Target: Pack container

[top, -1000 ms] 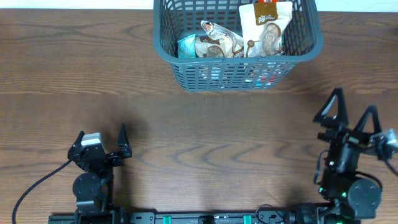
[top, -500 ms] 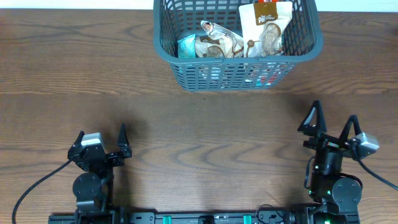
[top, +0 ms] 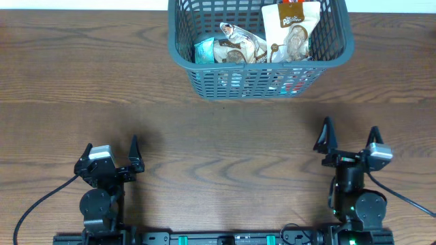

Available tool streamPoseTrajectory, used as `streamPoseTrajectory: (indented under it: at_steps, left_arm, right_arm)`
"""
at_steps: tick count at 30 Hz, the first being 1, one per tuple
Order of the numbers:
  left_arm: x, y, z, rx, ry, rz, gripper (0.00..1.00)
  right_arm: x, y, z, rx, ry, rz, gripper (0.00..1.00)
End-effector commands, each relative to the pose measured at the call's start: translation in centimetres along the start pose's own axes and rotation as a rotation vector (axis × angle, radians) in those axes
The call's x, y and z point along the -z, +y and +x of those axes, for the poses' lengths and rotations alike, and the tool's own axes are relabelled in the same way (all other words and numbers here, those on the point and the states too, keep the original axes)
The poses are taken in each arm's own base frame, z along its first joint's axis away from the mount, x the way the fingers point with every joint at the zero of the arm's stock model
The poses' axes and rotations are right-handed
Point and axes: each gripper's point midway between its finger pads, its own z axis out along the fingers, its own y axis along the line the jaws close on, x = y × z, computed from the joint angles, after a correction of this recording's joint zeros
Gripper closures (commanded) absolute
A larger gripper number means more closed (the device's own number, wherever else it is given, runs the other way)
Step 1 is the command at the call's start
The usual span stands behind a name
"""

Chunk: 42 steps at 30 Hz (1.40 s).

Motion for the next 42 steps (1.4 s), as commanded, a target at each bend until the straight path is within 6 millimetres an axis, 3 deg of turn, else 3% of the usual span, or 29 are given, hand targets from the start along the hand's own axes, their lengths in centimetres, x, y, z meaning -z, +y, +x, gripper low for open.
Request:
streamPoseTrajectory:
  at_steps: [1,17,27,42]
  left_arm:
    - [-0.3,0.1,1.5,-0.02,0.033,-0.005,0.01]
    - [-0.3,0.1,1.5,-0.02,0.033,-0.005,0.01]
    - [-0.3,0.1,1.5,-0.02,0.033,-0.005,0.02]
    - [-0.3,0.1,1.5,-0.02,0.033,-0.005,0.01]
  right_arm:
    - [0.3,0.5,0.6,0.022,-0.006,-0.034,0.01]
    - [0.8,0.4,4.8,0.072,0.097,-0.06,0.01]
    - [1.6,0.8,8.1,0.207,0.227,-0.12,0.01]
    - [1.7,1.2,8.2,0.241,0.232,-0.146,0.01]
